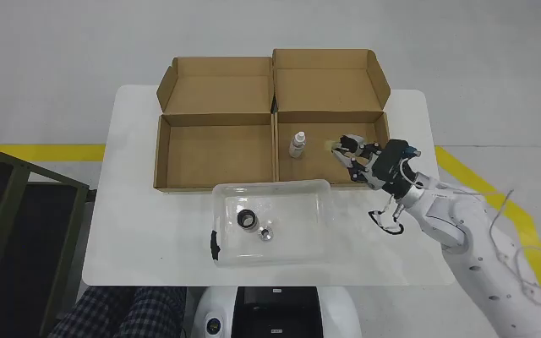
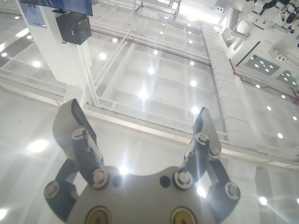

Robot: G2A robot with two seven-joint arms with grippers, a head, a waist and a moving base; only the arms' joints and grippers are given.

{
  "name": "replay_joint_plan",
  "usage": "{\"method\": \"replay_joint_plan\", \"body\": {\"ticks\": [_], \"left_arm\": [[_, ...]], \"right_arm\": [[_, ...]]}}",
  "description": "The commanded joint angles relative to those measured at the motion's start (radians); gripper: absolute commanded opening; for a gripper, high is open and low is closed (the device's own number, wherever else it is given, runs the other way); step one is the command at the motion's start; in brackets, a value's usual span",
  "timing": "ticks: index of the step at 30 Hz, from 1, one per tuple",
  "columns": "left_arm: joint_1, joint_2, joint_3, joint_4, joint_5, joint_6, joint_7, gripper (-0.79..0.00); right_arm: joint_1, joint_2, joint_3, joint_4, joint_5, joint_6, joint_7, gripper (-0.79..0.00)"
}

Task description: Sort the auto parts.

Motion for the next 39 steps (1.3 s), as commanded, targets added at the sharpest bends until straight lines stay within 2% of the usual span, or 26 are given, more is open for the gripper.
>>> {"method": "replay_joint_plan", "body": {"ticks": [1,7,22,39], "left_arm": [[0.0,0.0,0.0,0.0,0.0,0.0,0.0,0.0],[0.0,0.0,0.0,0.0,0.0,0.0,0.0,0.0],[0.0,0.0,0.0,0.0,0.0,0.0,0.0,0.0],[0.0,0.0,0.0,0.0,0.0,0.0,0.0,0.0]], "right_arm": [[0.015,-0.003,-0.012,0.018,0.016,-0.006,0.041,-0.785],[0.101,-0.021,-0.066,0.1,0.038,-0.001,0.142,-0.785],[0.287,-0.076,-0.239,0.306,0.04,-0.063,0.283,-0.785],[0.458,-0.149,-0.391,0.485,0.049,-0.1,0.357,-0.785]]}}
